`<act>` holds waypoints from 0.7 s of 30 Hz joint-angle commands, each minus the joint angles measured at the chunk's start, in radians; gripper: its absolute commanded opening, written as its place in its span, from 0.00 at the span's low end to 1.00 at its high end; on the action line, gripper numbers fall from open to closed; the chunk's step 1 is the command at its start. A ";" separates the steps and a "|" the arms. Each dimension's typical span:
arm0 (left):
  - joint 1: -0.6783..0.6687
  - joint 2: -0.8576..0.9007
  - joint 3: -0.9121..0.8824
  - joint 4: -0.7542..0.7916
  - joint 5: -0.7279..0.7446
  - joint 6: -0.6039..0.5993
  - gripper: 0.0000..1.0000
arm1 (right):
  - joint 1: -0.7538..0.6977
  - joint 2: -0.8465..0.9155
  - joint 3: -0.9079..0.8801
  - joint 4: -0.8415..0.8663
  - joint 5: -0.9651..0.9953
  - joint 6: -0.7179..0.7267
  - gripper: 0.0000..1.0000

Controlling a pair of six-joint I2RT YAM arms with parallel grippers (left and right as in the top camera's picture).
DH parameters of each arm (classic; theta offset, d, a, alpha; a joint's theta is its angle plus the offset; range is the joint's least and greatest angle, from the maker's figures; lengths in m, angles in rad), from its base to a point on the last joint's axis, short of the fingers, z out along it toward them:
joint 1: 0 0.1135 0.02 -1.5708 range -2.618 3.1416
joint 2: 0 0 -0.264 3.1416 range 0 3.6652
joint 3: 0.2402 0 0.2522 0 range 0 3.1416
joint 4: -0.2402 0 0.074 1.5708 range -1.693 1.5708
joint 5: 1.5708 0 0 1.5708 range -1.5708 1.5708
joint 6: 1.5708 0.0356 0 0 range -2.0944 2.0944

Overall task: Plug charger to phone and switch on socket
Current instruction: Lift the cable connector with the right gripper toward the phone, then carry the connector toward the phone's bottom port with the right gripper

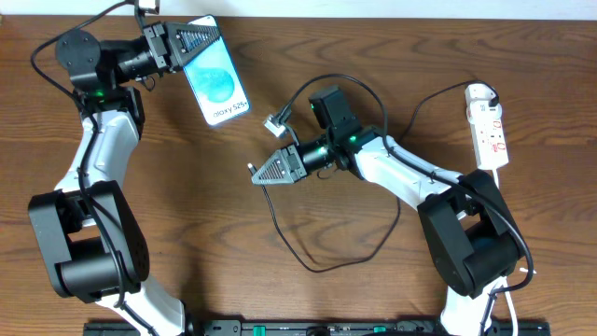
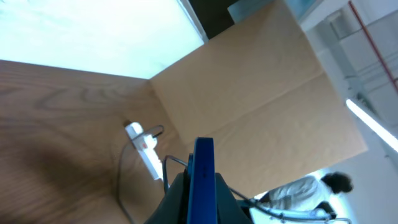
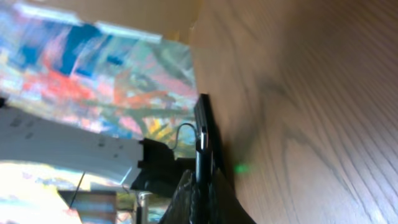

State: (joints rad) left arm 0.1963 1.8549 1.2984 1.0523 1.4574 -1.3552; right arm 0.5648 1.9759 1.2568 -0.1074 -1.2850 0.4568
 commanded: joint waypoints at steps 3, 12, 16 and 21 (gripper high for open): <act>0.006 -0.030 0.015 0.020 -0.036 -0.122 0.08 | 0.000 0.005 0.014 0.153 -0.118 0.122 0.01; 0.006 -0.030 0.015 0.055 -0.117 -0.122 0.07 | -0.002 0.005 0.014 0.348 -0.112 0.237 0.01; 0.006 -0.030 0.015 0.084 -0.132 -0.125 0.07 | -0.003 0.005 0.014 0.466 -0.100 0.302 0.01; 0.012 -0.030 0.015 0.084 -0.146 -0.125 0.08 | -0.022 0.005 0.014 0.565 -0.070 0.411 0.01</act>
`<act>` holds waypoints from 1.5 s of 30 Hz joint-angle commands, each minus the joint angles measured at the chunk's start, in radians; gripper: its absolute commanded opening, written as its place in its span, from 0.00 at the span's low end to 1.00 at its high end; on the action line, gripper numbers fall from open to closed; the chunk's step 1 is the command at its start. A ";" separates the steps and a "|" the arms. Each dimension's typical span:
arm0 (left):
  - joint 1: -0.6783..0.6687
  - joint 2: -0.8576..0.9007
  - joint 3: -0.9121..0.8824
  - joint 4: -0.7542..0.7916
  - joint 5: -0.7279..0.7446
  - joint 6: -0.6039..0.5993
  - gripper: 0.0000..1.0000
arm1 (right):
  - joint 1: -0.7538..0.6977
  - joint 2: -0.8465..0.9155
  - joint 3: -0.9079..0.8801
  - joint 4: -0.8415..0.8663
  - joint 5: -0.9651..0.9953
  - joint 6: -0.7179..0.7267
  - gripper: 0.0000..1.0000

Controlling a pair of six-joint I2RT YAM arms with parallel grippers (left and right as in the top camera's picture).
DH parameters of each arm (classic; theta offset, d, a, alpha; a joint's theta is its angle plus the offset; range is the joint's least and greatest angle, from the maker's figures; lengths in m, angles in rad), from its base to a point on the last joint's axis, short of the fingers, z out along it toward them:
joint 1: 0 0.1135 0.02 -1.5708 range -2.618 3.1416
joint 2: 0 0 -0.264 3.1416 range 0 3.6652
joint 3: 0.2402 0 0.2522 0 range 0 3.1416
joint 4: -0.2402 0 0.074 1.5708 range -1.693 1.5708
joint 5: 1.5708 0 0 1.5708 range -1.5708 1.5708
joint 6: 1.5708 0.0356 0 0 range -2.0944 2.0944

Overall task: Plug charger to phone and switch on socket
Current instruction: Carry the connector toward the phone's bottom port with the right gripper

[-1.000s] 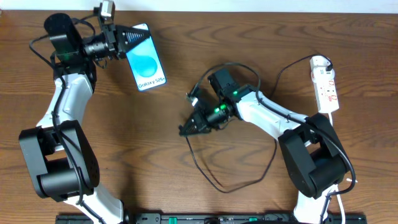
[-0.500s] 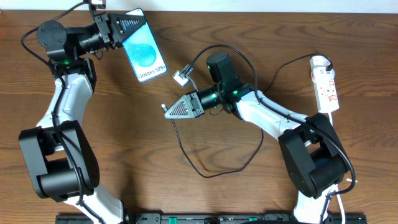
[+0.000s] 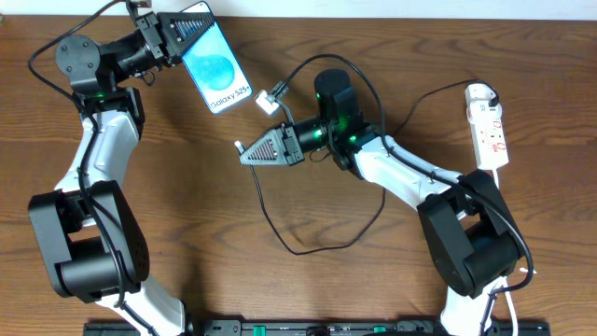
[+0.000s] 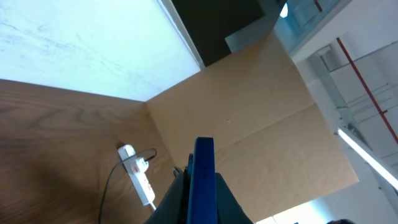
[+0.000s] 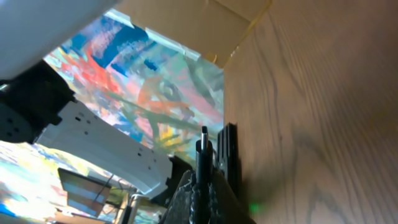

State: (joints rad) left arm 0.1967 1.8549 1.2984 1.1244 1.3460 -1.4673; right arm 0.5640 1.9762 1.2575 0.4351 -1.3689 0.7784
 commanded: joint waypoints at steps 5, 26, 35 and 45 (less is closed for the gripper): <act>0.028 -0.030 0.015 0.012 -0.054 -0.018 0.07 | -0.058 0.005 0.013 0.022 0.015 0.105 0.01; 0.042 -0.030 0.015 0.027 -0.046 -0.146 0.07 | -0.097 0.005 0.013 0.309 -0.170 0.137 0.01; 0.042 -0.030 0.015 -0.020 0.010 -0.139 0.07 | -0.062 0.005 0.013 0.550 -0.183 0.266 0.01; 0.005 -0.030 0.015 -0.019 0.031 -0.132 0.08 | -0.051 0.005 0.013 0.557 -0.106 0.314 0.01</act>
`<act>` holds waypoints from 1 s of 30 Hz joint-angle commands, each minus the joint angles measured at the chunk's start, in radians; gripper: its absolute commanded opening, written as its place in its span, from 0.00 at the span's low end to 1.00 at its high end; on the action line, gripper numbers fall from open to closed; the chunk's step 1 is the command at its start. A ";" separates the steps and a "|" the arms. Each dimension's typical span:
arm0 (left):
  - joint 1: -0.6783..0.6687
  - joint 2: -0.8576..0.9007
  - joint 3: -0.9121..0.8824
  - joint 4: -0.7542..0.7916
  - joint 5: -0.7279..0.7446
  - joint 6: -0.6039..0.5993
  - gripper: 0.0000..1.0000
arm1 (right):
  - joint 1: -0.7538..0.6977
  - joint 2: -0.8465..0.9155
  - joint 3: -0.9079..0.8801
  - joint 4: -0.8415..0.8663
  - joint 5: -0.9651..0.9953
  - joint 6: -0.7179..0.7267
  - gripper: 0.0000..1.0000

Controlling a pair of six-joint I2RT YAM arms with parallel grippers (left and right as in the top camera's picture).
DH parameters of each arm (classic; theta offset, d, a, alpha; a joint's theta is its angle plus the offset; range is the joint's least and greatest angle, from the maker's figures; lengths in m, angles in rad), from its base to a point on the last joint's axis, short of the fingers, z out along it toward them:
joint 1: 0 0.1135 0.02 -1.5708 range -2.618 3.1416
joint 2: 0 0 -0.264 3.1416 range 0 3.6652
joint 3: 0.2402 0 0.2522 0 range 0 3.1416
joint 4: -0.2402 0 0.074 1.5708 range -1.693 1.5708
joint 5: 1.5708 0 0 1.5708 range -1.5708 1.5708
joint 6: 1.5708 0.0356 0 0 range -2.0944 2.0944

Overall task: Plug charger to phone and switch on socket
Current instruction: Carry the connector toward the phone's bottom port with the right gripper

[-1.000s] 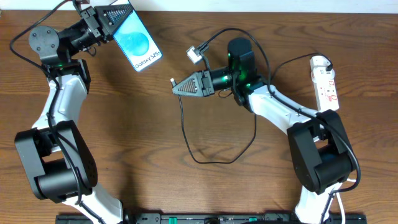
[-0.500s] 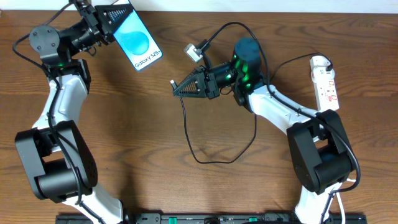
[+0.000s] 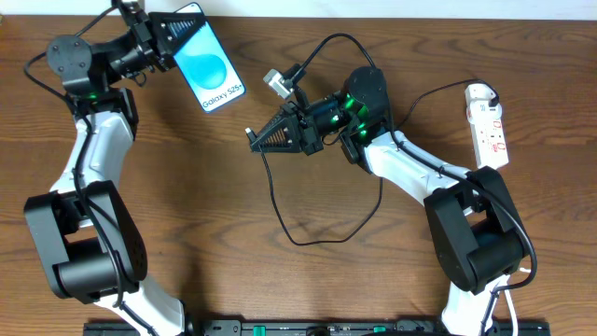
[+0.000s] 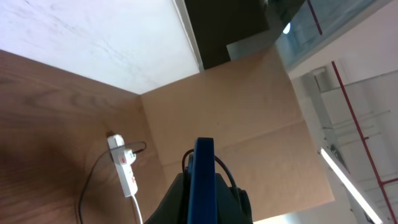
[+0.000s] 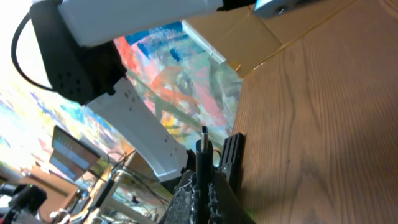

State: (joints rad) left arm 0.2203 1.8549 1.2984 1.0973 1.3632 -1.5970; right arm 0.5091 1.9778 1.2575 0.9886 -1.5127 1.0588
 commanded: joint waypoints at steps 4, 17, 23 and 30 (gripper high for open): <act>-0.032 -0.030 0.015 0.007 0.042 0.053 0.07 | 0.003 0.003 0.013 0.003 0.051 0.048 0.01; -0.036 0.010 0.014 -0.302 0.058 0.296 0.07 | 0.003 0.004 0.002 -0.026 0.036 -0.031 0.01; -0.035 0.016 0.014 -0.304 0.044 0.318 0.07 | 0.003 0.004 0.001 -0.320 0.048 -0.252 0.01; -0.035 0.016 0.012 -0.348 0.035 0.436 0.07 | 0.003 0.004 0.001 -0.431 0.056 -0.359 0.01</act>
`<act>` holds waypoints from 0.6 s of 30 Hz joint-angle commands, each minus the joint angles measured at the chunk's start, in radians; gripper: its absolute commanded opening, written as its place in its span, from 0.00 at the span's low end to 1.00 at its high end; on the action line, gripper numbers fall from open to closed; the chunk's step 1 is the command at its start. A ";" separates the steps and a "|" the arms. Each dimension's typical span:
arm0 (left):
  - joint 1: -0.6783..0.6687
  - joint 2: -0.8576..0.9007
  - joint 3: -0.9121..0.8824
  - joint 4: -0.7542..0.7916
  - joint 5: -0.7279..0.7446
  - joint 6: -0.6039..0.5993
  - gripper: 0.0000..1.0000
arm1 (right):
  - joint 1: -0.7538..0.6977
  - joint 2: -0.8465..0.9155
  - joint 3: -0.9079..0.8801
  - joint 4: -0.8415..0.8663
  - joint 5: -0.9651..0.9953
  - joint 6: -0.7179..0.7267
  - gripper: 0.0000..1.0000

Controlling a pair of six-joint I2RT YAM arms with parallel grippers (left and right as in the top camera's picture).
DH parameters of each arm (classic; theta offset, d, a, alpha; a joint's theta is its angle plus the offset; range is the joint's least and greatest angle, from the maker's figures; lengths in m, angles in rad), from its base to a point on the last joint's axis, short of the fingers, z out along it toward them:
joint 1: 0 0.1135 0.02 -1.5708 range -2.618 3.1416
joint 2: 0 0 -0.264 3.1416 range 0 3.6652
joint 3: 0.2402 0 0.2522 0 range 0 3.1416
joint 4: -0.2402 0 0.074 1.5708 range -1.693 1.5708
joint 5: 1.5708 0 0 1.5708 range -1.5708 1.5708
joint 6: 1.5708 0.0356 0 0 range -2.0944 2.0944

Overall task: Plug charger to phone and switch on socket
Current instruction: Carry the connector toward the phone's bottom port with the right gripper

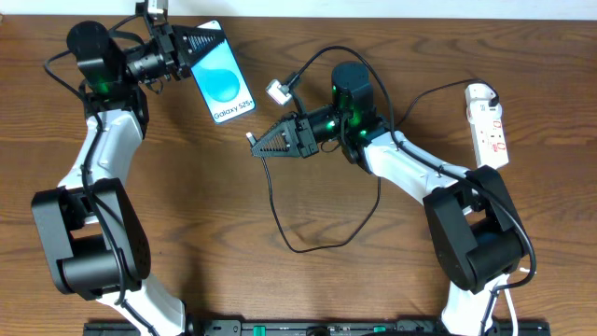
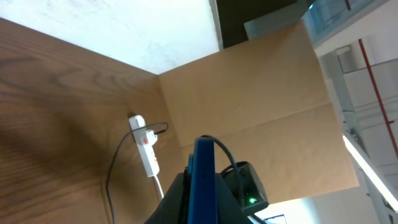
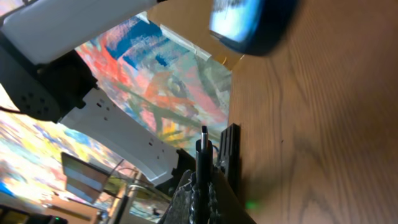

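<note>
The phone [image 1: 224,84], screen lit blue and facing up, is held off the table at the back left, with my left gripper [image 1: 201,42] shut on its upper end. In the left wrist view only its blue edge [image 2: 204,174] shows between the fingers. My right gripper [image 1: 264,147] is shut on the charger plug [image 1: 250,138], whose metal tip [image 3: 203,138] points left, just below and to the right of the phone's lower end. The phone [image 3: 249,25] is a blur at the top of the right wrist view. The white socket strip [image 1: 487,126] lies at the far right.
The black cable [image 1: 298,245] loops from the plug down across the middle of the wooden table [image 1: 187,205] and back up to a white adapter [image 1: 277,91] that hangs near the right arm. The strip's own lead runs along the right edge.
My left gripper has brought the phone a little right and down, nearer the plug. The right gripper's tip stayed about where it was, and the phone now shows in the right wrist view.
The phone was held at the back left throughout, and the plug stayed in my right gripper. The plug was first lower, mid-table, then up and left, then level with the phone's lower end. Now the phone has closed some of the gap.
</note>
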State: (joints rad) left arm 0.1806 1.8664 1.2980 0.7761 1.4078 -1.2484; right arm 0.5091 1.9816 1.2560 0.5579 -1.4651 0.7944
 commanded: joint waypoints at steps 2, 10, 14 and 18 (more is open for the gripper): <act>0.005 0.004 0.010 -0.103 -0.024 0.124 0.07 | 0.003 0.000 0.002 -0.002 0.015 -0.101 0.01; 0.006 0.004 -0.005 -0.289 -0.048 0.227 0.07 | 0.003 0.000 0.002 -0.055 0.027 -0.161 0.01; 0.006 0.004 -0.005 -0.289 -0.048 0.227 0.07 | 0.005 0.000 0.002 -0.130 0.049 -0.209 0.01; 0.006 0.004 -0.005 -0.289 -0.047 0.229 0.07 | 0.005 0.000 0.002 -0.124 0.049 -0.208 0.01</act>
State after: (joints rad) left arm 0.1814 1.8668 1.2915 0.4801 1.3548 -1.0382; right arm 0.5091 1.9820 1.2560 0.4309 -1.4223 0.6277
